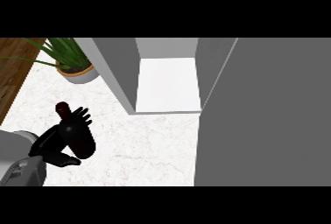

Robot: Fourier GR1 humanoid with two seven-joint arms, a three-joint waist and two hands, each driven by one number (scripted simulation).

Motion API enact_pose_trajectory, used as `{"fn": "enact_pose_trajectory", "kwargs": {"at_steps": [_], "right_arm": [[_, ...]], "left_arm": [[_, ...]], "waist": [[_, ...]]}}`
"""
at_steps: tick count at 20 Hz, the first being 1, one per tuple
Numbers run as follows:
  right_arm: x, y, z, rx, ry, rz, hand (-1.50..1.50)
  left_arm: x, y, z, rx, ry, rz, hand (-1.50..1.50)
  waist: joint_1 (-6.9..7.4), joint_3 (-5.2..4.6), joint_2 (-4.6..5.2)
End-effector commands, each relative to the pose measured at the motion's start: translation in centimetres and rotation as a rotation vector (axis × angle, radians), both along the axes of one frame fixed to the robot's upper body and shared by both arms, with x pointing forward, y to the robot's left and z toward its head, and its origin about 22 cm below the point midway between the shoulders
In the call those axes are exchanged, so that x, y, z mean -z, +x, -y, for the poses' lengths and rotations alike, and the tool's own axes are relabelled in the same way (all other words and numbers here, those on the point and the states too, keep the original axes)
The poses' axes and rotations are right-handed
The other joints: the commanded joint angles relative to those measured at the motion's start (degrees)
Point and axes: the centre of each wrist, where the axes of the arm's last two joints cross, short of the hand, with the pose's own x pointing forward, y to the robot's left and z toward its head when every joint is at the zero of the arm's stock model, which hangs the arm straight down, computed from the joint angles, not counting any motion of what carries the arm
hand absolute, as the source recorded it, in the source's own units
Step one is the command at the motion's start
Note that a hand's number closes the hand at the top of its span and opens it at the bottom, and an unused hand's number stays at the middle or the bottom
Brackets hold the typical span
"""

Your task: Pick up the wine, place it into the cabinet and close the cabinet

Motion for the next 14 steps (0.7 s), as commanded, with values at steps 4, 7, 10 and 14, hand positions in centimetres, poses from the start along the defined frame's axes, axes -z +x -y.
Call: {"fn": "enact_pose_trajectory", "kwargs": {"at_steps": [4,7,10,14], "right_arm": [[0.2,0.3,0.2,0.003,-0.002,0.001,-1.50],[0.2,0.4,0.3,0.000,0.006,-0.009,-1.50],[-0.8,-0.1,-0.5,0.000,0.009,0.010,-1.50],[0.3,0.2,0.6,0.005,0.011,-0.007,-1.50]], "left_arm": [[2.1,-2.0,0.8,0.083,-0.201,0.060,-1.50],[1.8,-1.4,0.8,0.103,-0.202,0.041,1.50],[2.0,-0.8,1.8,0.107,-0.212,0.035,1.50],[1.0,0.2,1.0,0.127,-0.213,0.038,1.50]], "waist": [[0.14,-0.04,0.09],[0.21,0.02,-0.03],[0.02,-0.08,-0.02],[-0.67,-0.02,0.19]]}}
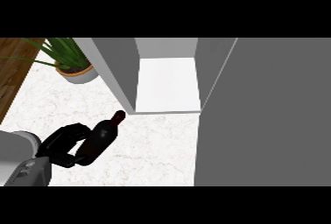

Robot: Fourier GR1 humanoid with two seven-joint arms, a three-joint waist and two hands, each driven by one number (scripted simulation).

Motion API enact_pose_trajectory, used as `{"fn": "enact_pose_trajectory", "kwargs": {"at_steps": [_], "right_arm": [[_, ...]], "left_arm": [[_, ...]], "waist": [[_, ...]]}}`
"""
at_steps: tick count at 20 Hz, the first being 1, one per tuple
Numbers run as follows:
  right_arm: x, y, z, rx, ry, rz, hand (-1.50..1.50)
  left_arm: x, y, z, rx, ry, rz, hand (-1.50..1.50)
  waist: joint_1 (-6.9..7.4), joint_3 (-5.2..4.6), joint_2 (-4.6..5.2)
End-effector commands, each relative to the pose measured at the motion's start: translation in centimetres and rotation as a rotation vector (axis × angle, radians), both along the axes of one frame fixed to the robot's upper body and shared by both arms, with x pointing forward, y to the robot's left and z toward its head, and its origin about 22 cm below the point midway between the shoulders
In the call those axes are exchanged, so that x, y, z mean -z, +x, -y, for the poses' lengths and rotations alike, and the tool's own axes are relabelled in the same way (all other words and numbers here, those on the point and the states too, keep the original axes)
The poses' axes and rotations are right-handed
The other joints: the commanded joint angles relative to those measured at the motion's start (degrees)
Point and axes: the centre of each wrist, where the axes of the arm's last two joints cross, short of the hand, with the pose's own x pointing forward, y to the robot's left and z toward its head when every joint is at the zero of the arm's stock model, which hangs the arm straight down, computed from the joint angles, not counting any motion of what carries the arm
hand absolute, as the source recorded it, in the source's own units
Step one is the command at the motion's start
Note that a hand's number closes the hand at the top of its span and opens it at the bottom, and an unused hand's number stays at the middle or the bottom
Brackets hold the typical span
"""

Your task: Pick up the wine, place it into the cabinet and close the cabinet

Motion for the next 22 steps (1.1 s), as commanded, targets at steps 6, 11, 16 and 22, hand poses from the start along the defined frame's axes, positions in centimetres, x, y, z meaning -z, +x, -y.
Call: {"fn": "enact_pose_trajectory", "kwargs": {"at_steps": [6,11,16,22], "right_arm": [[-0.2,-0.1,0.6,0.016,-0.012,0.009,-1.50],[0.2,0.4,0.9,0.029,-0.021,0.013,-1.50],[-0.4,1.1,1.0,0.042,-0.005,-0.030,-1.50],[0.2,-0.3,0.1,0.040,-0.012,-0.005,-1.50]], "left_arm": [[0.7,-0.8,0.6,0.114,-0.180,0.102,1.50],[4.3,-5.0,3.7,-0.291,-0.061,0.178,1.50],[6.6,-11.4,4.3,-0.521,-0.031,0.233,1.50],[5.8,-9.8,6.0,-0.526,-0.125,0.297,1.50]], "waist": [[0.34,0.02,-0.10],[1.88,0.20,-0.47],[2.71,0.29,-0.65],[1.68,0.31,-0.72]]}}
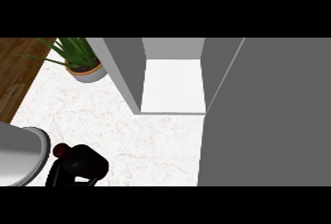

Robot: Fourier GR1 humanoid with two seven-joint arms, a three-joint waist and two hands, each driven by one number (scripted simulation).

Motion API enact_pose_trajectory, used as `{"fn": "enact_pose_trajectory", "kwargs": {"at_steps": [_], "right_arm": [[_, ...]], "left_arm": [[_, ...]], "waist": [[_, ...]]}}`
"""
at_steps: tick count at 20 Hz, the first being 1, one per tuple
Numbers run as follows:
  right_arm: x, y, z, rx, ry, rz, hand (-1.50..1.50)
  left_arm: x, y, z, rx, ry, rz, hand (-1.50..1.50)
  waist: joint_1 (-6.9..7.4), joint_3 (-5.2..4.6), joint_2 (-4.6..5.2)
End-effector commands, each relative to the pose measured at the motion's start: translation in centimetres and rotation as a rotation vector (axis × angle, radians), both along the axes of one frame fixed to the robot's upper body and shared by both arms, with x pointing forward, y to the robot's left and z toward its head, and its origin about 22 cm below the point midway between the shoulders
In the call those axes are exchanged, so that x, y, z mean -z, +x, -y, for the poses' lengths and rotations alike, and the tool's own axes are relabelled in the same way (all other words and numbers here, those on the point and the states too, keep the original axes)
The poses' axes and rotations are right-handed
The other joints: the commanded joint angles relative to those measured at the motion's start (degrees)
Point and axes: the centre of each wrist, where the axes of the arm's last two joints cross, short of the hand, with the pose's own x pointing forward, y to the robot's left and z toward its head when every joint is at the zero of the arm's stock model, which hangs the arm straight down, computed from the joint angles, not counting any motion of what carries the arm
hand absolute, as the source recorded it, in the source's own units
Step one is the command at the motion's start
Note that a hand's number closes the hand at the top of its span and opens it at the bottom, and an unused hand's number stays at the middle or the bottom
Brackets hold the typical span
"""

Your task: Pick up the wine, place it into the cabinet and close the cabinet

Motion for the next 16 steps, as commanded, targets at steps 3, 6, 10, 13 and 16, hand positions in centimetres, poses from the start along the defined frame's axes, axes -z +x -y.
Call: {"fn": "enact_pose_trajectory", "kwargs": {"at_steps": [3,6,10,13,16], "right_arm": [[0.9,0.3,2.0,0.001,0.021,-0.009,-1.50],[1.1,0.2,1.1,0.003,0.023,-0.015,-1.50],[0.8,2.0,0.4,0.006,0.015,-0.007,-1.50],[0.0,-0.5,0.0,-0.003,0.007,-0.008,-1.50],[2.0,0.4,1.7,0.012,0.007,-0.019,-1.50]], "left_arm": [[0.1,-1.2,4.0,0.098,-0.142,0.095,1.50],[-2.4,0.0,4.6,0.090,-0.116,0.135,1.50],[-4.7,1.1,7.4,0.133,-0.141,0.147,1.50],[-8.1,0.2,7.6,0.134,-0.153,0.135,1.50],[-9.4,-1.1,7.7,0.149,-0.137,0.157,1.50]], "waist": [[-0.18,-0.41,0.22],[-0.09,-0.43,0.21],[0.10,-0.46,0.31],[-0.10,-0.46,0.20],[-0.26,-0.46,0.28]]}}
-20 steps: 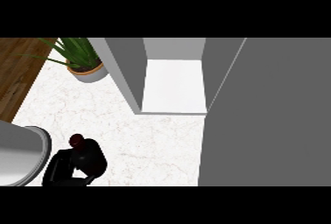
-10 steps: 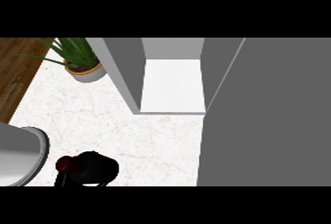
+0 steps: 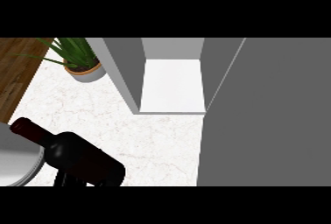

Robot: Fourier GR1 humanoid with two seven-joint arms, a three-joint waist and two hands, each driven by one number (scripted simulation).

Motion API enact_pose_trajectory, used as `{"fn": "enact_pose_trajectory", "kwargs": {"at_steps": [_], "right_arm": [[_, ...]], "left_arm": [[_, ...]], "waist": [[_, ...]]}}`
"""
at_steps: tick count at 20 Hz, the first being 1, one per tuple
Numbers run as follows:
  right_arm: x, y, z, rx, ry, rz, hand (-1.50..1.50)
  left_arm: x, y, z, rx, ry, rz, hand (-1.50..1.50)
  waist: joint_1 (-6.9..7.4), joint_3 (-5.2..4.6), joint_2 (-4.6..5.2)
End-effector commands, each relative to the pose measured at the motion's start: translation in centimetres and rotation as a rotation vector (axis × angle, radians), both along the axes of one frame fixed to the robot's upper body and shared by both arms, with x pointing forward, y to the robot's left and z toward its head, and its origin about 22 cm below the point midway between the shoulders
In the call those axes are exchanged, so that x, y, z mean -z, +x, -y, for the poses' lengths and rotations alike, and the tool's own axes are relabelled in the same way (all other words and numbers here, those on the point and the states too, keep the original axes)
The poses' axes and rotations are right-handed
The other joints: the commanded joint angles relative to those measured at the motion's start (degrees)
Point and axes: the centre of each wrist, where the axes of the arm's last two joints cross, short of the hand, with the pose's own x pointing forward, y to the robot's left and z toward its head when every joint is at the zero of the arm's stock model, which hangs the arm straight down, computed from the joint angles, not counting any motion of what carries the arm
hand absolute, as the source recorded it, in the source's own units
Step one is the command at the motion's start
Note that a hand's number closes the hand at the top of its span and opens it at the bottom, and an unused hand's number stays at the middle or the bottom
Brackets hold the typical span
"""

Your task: Pick up the wine, place it into the cabinet and close the cabinet

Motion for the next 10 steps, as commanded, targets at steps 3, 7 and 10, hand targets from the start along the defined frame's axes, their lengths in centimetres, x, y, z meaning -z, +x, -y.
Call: {"fn": "enact_pose_trajectory", "kwargs": {"at_steps": [3,7,10], "right_arm": [[1.4,0.4,-0.9,-0.015,0.024,-0.005,-1.50],[-0.2,-0.3,0.5,-0.010,0.000,-0.025,-1.50],[-1.3,-1.0,0.2,-0.005,0.010,-0.002,-1.50]], "left_arm": [[-3.2,0.3,3.1,0.006,-0.016,0.057,1.50],[-8.0,4.2,3.2,-0.005,-0.013,0.070,1.50],[-10.3,5.4,5.9,-0.017,-0.012,0.085,1.50]], "waist": [[-0.25,-0.04,0.09],[-0.51,-0.04,0.13],[-0.59,-0.05,0.12]]}}
